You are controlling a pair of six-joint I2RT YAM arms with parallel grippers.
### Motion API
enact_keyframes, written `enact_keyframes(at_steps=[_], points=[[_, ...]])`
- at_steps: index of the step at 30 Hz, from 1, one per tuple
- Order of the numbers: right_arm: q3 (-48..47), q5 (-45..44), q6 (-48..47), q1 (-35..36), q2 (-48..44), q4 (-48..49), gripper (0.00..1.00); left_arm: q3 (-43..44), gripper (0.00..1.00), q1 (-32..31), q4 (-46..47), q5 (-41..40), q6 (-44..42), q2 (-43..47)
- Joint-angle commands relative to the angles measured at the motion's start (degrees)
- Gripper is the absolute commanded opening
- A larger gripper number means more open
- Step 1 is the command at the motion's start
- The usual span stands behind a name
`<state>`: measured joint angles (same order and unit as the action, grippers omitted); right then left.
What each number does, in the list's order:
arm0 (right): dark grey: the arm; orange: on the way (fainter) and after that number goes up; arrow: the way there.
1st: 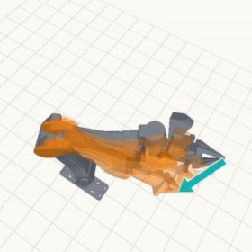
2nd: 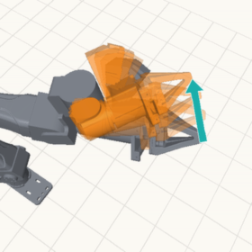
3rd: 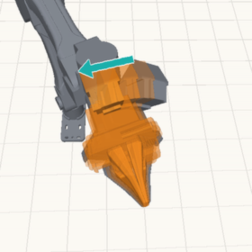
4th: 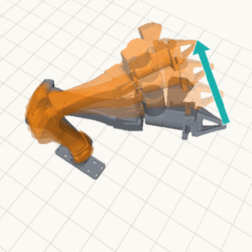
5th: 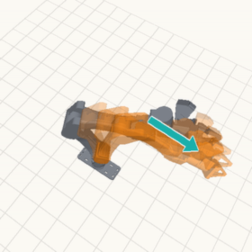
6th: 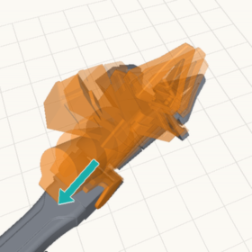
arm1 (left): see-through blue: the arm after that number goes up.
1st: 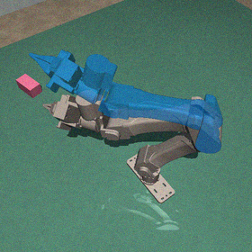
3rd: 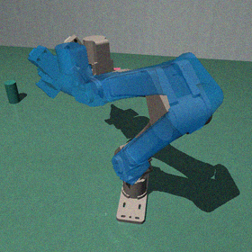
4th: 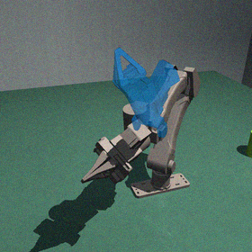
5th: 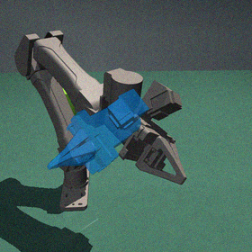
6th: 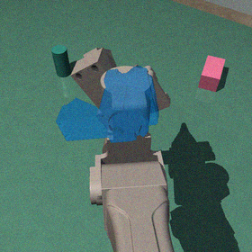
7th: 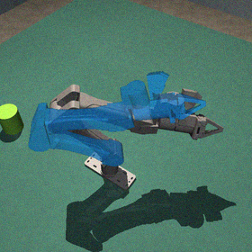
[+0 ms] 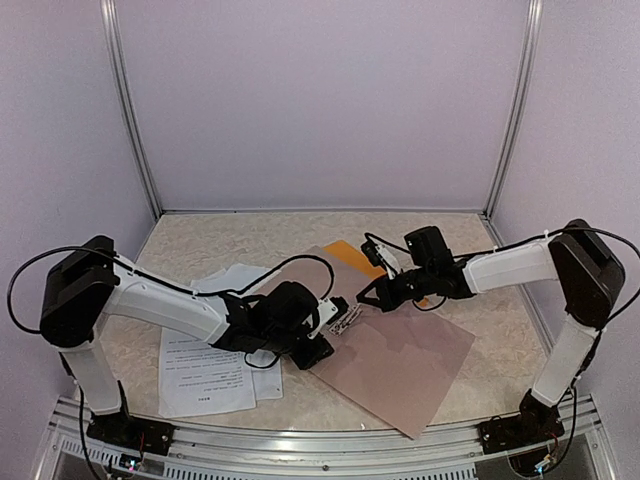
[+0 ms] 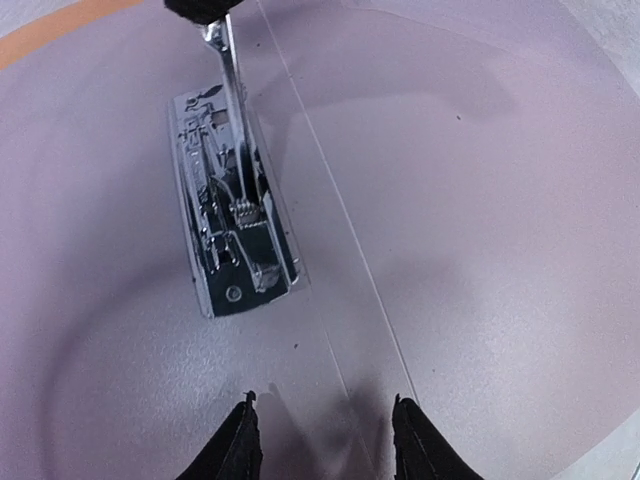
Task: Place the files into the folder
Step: Open the spring clip on the folder at the center of the board.
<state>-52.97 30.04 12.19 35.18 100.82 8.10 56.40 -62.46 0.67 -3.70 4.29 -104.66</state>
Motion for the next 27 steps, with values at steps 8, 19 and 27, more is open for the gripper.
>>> enact_keyframes(at_steps=[8,19,27], points=[[0.0,-11.5,-5.7,9.3,-6.1,-11.9,0.01,-3.8,0.43,0.0,-6.7,-13.8,9.0,10.1],[-4.4,-17.3,-2.0,20.3,0.1,-12.5,0.13,-5.1,0.44,0.9,-20.2,-24.8,21.0,16.5],[-5.3,-21.6,-1.1,21.2,-4.5,-15.7,0.54,-6.3,0.55,2.9,-24.2,-28.4,25.6,22.5]])
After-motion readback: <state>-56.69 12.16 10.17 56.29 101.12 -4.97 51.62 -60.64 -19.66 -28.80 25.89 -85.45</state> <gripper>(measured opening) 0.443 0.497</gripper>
